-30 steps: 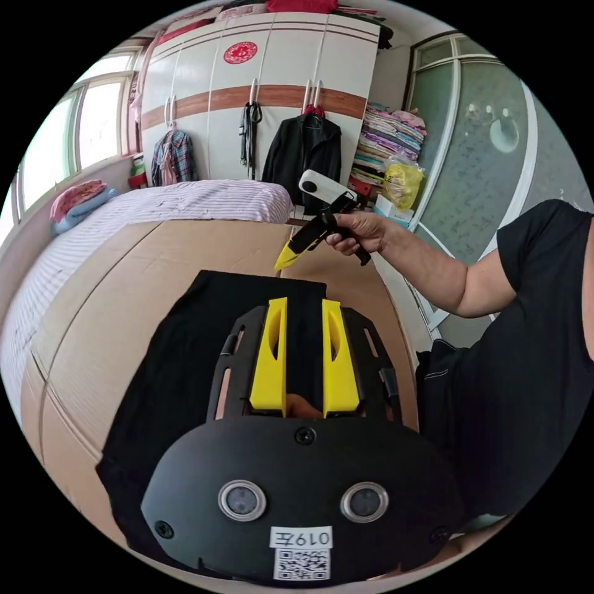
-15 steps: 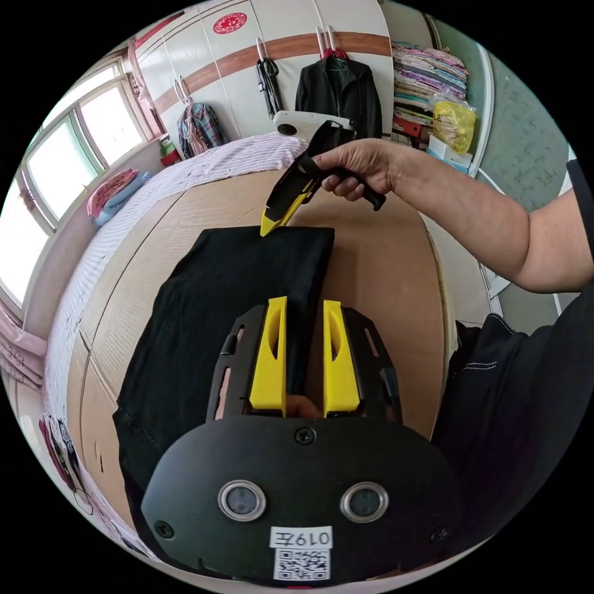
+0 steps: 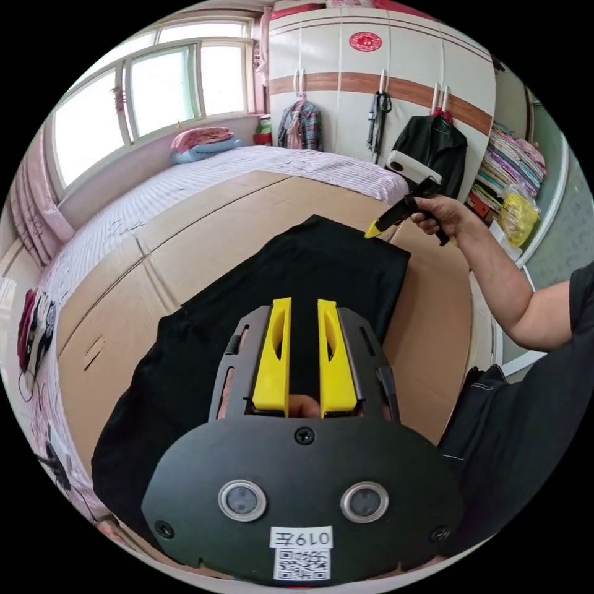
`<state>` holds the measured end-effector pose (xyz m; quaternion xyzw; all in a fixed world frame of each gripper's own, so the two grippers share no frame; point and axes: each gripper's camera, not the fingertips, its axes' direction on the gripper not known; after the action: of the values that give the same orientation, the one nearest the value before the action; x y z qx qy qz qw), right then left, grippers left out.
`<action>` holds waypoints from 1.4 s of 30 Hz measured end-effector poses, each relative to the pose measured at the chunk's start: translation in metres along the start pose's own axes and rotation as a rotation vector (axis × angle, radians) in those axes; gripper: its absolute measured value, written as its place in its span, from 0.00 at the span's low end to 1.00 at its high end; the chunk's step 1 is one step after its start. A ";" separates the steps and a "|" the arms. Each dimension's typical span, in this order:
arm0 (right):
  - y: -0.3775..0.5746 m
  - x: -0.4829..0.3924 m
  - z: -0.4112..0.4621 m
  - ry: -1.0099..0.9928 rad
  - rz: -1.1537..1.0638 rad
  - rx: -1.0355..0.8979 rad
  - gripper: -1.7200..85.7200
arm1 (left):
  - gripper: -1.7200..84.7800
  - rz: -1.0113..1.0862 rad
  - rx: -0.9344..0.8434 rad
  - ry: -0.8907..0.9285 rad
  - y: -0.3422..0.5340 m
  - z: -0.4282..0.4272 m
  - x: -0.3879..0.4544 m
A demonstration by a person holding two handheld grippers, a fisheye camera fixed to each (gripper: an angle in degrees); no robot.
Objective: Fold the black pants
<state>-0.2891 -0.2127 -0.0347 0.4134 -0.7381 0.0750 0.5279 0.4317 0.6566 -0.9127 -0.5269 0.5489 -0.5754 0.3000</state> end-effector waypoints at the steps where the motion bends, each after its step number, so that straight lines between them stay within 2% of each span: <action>1: 0.007 0.006 -0.005 -0.004 -0.012 0.022 0.08 | 0.09 -0.036 -0.002 -0.020 0.004 -0.003 -0.012; 2: 0.013 0.011 -0.014 -0.008 -0.028 0.066 0.07 | 0.09 -0.126 -0.005 -0.034 0.012 -0.008 -0.040; 6: 0.015 0.025 -0.048 -0.014 -0.094 0.274 0.07 | 0.10 -0.422 0.076 0.115 0.037 -0.021 -0.133; 9: -0.019 0.056 -0.050 0.005 -0.060 0.297 0.09 | 0.09 -0.475 0.034 0.077 0.036 -0.012 -0.154; 14: -0.086 0.110 -0.018 -0.005 -0.016 0.183 0.11 | 0.09 -0.483 -0.040 0.085 0.033 0.007 -0.159; 20: -0.111 0.144 0.007 -0.038 -0.024 0.123 0.12 | 0.07 -0.480 -0.066 0.067 0.036 0.007 -0.165; 25: -0.109 0.177 0.014 -0.095 -0.021 0.142 0.10 | 0.04 -0.470 -0.079 0.024 0.037 0.002 -0.167; 35: -0.077 0.220 0.020 -0.029 0.003 0.220 0.03 | 0.03 -0.331 -0.118 -0.059 0.034 -0.008 -0.147; 42: -0.048 0.247 0.026 -0.058 0.021 0.254 0.04 | 0.03 -0.332 -0.123 -0.084 0.041 -0.017 -0.140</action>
<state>-0.2998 -0.3889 0.1462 0.4711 -0.7421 0.1615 0.4487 0.4431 0.7822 -0.9872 -0.6510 0.4756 -0.5599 0.1909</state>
